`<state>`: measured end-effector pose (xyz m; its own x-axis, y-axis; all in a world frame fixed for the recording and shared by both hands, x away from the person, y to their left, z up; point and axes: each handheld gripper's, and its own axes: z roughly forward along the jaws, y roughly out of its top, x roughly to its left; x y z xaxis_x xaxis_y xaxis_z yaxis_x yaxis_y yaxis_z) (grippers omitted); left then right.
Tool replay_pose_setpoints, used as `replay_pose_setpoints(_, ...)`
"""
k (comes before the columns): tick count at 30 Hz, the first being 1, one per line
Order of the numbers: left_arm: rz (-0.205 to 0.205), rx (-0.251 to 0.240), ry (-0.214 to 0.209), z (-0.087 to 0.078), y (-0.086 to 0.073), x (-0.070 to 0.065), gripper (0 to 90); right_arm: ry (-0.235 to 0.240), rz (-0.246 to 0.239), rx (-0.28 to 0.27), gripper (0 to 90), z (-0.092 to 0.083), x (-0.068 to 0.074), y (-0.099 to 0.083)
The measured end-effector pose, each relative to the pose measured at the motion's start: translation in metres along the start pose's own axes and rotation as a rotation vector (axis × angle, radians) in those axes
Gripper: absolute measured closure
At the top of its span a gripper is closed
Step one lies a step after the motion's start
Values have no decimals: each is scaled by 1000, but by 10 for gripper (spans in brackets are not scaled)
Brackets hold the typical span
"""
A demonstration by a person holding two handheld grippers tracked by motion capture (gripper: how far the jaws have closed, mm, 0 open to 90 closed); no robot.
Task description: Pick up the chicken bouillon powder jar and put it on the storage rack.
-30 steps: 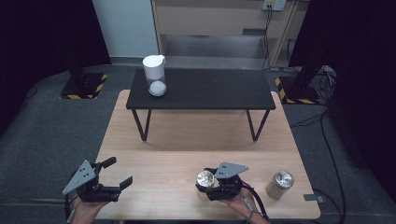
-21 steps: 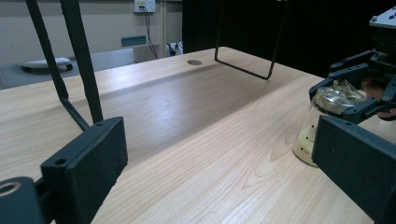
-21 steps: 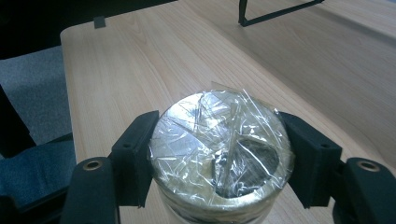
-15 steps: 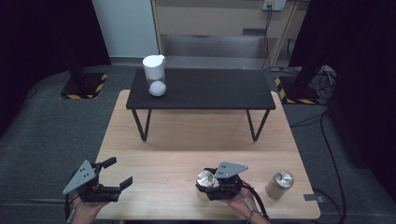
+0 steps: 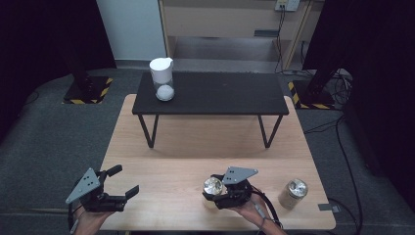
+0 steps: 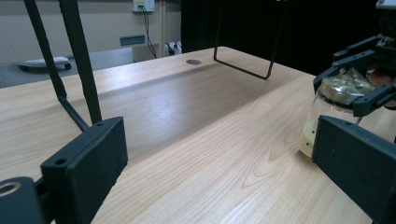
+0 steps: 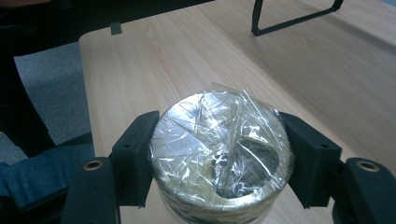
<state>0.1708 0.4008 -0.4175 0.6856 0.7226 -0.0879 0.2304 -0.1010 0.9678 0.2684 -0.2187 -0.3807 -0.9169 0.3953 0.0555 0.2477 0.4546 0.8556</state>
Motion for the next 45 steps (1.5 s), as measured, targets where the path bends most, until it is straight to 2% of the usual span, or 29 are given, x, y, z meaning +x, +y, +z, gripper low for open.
replay_pose_setpoints(10,-1,0,-1,0,0,0,27,33,-17,-7,353,-13,-4,25)
replay_pose_setpoints(21,-1,0,-1,0,0,0,27,64,-27,5,354,-28,-12,64)
replay_pose_setpoints(37,-1,-1,1,-1,0,0,26,55,-48,1,354,-48,-17,105)
replay_pose_setpoints(45,-2,0,0,0,0,0,26,49,-33,-3,354,-58,-23,123)
